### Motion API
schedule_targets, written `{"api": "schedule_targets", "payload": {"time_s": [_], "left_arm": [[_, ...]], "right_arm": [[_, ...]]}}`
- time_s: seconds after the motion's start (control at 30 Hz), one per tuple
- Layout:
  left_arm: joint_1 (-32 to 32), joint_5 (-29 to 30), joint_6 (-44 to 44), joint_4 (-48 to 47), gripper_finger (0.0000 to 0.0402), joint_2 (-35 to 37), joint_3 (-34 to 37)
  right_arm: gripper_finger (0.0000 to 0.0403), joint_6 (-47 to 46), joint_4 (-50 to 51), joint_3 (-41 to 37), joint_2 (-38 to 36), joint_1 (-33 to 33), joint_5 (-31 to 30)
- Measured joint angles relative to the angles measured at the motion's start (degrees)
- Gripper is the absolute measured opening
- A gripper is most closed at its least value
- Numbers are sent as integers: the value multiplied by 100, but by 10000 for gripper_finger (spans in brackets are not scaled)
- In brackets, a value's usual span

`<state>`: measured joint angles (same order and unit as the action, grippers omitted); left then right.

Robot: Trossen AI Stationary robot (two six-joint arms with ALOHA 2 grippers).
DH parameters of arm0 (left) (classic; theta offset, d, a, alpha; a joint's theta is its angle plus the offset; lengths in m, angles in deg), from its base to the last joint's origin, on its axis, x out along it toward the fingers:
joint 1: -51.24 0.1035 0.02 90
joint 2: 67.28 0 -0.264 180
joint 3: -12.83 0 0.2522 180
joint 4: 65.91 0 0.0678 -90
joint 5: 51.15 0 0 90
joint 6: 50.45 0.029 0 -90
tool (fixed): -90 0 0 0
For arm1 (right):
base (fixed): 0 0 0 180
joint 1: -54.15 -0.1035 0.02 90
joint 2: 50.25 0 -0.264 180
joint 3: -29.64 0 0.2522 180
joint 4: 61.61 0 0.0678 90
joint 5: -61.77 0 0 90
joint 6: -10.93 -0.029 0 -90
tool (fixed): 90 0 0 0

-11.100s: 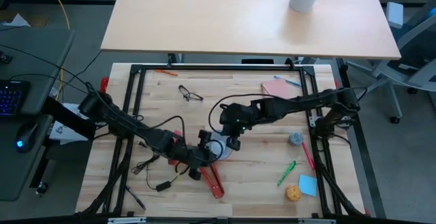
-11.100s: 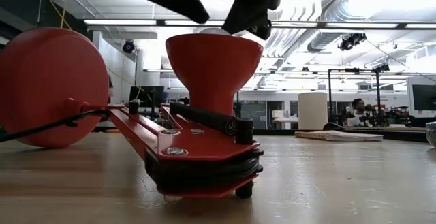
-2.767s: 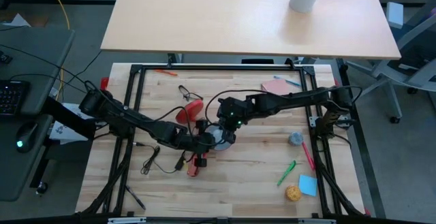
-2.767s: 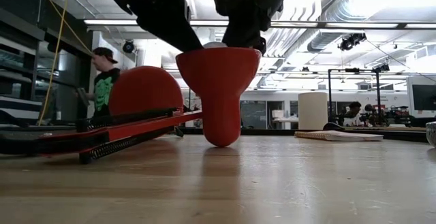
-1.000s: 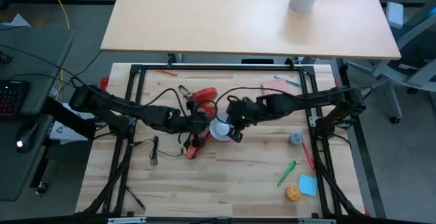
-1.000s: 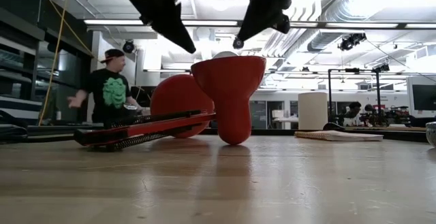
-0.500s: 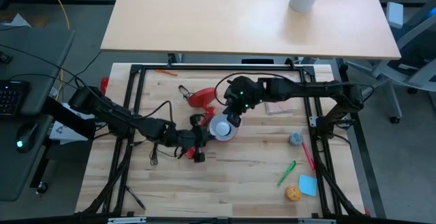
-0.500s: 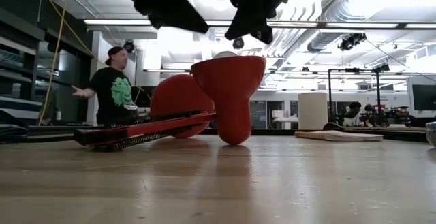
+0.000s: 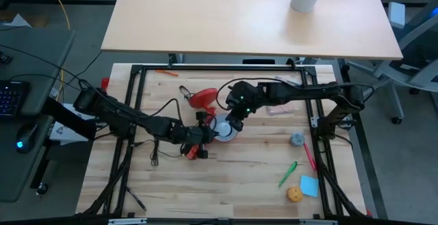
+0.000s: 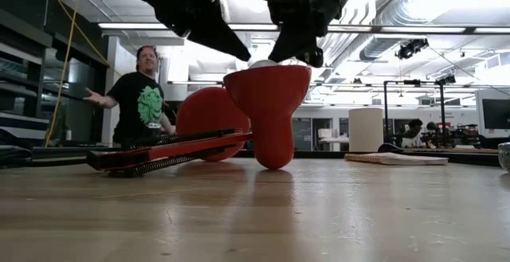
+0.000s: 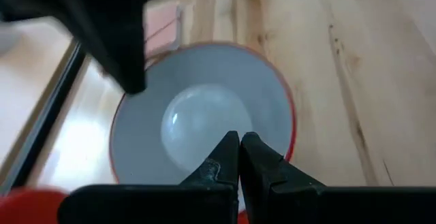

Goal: Screw lightbulb
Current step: Insert the lightbulb into the lamp

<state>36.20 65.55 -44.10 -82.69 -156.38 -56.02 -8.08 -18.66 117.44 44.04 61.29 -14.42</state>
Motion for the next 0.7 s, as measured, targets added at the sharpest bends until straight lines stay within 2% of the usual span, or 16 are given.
{"api": "schedule_targets", "payload": {"time_s": [0.17,0.37,0.7], "left_arm": [[-53,-100,400,16,0,-254,-189],[-30,-108,491,-29,0,-504,-280],[100,205,376,-350,0,-523,-282]], "right_arm": [[0,-59,-38,2,1,1,-253],[0,-277,-4,2,48,35,-365],[0,-410,-69,2,291,-48,-373]]}}
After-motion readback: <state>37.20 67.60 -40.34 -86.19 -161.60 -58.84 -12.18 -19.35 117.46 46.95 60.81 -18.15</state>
